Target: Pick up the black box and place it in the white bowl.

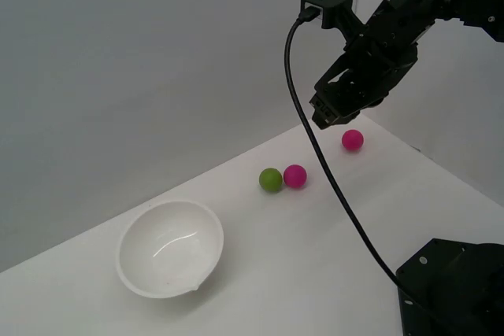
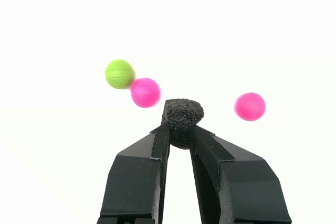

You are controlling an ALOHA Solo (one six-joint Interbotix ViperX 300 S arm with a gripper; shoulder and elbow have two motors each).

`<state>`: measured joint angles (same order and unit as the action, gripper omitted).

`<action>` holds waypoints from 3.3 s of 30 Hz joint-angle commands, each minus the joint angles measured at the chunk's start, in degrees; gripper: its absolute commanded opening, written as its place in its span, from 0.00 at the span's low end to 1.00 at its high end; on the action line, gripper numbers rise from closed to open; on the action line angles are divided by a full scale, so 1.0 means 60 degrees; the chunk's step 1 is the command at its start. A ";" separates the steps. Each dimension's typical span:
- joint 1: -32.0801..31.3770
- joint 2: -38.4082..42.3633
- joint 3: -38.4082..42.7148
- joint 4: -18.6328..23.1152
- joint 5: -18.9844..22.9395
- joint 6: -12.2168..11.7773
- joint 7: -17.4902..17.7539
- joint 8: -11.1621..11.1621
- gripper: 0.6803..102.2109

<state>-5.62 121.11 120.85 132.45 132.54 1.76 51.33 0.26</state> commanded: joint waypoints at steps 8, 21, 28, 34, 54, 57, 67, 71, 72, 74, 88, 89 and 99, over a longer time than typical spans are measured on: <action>-0.0981 -0.0527 -0.0498 -0.0615 -0.0703 -0.0381 -0.0454 0.0088 0.02; -0.2607 -0.1465 -0.1450 -0.1406 -0.1450 -0.0762 -0.0688 0.0073 0.02; -0.3120 -0.1538 -0.1523 -0.1421 -0.1479 -0.1260 -0.1099 0.0059 0.02; -0.3589 -0.1802 -0.1787 -0.1494 -0.1553 -0.1494 -0.1392 0.0029 0.02; -0.4834 -0.2578 -0.2563 -0.2065 -0.2109 -0.1670 -0.1743 -0.0132 0.02; -0.4966 -0.2651 -0.2637 -0.2065 -0.2124 -0.1816 -0.1831 -0.0132 0.02; -0.5361 -0.2944 -0.2900 -0.2080 -0.2139 -0.1992 -0.2124 -0.0132 0.02; -0.5537 -0.3120 -0.3091 -0.2080 -0.2139 -0.2036 -0.2402 -0.0132 0.02; -0.5581 -0.3164 -0.3135 -0.2080 -0.2124 -0.2065 -0.2490 -0.0132 0.02; -0.5625 -0.3237 -0.3208 -0.2065 -0.2124 -0.2183 -0.2622 -0.0132 0.02; -0.5625 -0.3472 -0.3442 -0.2065 -0.2109 -0.2505 -0.2666 -0.0132 0.34; -0.5625 -0.3501 -0.3457 -0.2051 -0.2109 -0.2534 -0.2666 -0.0132 0.38; -0.5625 -0.3691 -0.3647 -0.2051 -0.2095 -0.2769 -0.2666 -0.0132 0.96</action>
<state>-39.02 97.47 97.03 120.76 120.85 -13.45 35.51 0.26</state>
